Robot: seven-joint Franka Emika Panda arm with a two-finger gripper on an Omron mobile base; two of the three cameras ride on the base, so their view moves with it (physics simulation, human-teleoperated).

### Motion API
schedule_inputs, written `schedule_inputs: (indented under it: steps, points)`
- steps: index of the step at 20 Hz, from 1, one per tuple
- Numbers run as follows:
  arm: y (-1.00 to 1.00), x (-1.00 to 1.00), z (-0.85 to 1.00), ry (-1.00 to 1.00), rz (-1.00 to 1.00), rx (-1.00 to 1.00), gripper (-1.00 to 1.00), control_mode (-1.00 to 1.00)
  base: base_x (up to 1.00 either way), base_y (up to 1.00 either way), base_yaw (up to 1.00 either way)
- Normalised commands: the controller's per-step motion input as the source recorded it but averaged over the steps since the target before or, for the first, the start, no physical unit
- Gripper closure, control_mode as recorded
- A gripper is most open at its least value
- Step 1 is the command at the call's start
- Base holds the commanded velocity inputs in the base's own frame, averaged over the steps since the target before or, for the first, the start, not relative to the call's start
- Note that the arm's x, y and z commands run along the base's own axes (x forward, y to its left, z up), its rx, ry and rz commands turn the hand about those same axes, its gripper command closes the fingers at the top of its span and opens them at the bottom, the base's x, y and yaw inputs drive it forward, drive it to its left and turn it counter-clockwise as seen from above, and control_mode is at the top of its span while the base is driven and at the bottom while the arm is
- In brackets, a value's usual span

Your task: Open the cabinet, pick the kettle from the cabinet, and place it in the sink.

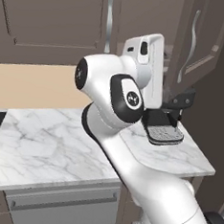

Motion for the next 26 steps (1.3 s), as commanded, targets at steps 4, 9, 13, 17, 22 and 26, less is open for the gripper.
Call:
schedule_inputs:
  steps: [4,9,13,17,22,26]
  points:
    - [0.00,0.29,0.00,0.00,0.00,-0.01,-1.00,-1.00,0.00,0.00,0.00]
    - [0.00,0.36,0.00,0.00,-0.03,-0.01,-1.00,-1.00,0.00,0.00,0.00]
    - [0.00,0.40,0.00,0.00,-0.04,-0.01,-1.00,-1.00,0.00,0.00,0.00]
    - [0.02,0.37,0.00,0.00,-0.05,-0.01,-1.00,-1.00,0.00,0.00,0.00]
    - [0.04,0.27,0.00,0.00,-0.07,-0.01,-1.00,-1.00,0.00,0.00,0.00]
    - [0.00,0.23,-0.02,0.00,-0.08,0.00,-1.00,-1.00,0.00,0.00,0.00]
